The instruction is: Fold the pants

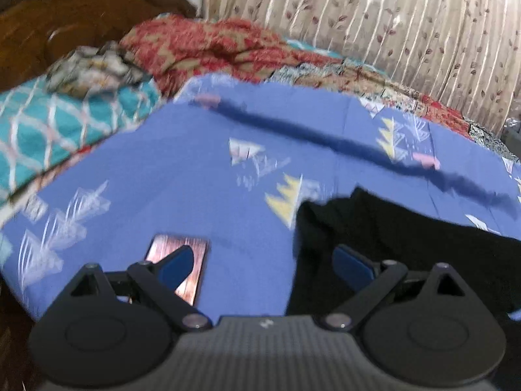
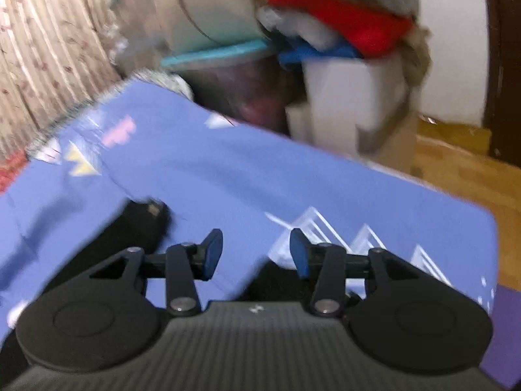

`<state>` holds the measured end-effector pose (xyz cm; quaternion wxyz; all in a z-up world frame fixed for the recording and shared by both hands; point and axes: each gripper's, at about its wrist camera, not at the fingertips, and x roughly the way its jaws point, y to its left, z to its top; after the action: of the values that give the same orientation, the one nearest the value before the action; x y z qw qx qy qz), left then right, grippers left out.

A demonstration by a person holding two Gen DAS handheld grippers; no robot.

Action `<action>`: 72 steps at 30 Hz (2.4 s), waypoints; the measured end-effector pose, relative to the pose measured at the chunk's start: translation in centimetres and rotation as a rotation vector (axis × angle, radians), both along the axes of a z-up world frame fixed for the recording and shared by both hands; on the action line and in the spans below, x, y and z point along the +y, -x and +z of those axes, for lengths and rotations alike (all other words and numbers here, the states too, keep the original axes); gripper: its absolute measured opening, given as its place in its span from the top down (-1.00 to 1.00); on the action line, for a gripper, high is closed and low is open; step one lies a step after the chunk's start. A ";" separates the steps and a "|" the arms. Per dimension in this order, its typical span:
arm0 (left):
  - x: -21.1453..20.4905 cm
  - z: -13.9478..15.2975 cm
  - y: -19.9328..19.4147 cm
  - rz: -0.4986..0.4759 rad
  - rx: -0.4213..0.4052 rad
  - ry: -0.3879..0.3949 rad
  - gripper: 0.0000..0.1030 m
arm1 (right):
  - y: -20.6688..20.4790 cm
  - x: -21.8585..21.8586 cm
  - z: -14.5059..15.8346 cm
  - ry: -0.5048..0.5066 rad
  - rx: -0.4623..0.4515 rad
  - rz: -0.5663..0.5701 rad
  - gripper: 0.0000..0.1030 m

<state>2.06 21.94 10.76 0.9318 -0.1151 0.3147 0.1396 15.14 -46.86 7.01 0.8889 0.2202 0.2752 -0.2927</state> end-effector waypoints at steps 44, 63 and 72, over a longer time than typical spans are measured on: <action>-10.5 3.1 1.5 -0.415 -0.241 -0.200 0.83 | 8.6 -5.2 4.3 -0.409 -0.230 0.051 0.78; -5.4 0.9 15.5 -0.116 -0.168 0.177 -0.58 | 25.3 -3.0 0.3 -0.402 -0.192 0.057 0.10; -0.2 -5.7 6.0 -0.026 0.011 0.650 0.31 | 20.5 5.5 -1.2 -0.402 -0.074 0.298 0.10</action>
<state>-3.98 21.70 5.11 0.8463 -0.4018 0.3492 0.0205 -5.35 -41.38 5.77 0.8699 0.3603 0.3247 -0.0895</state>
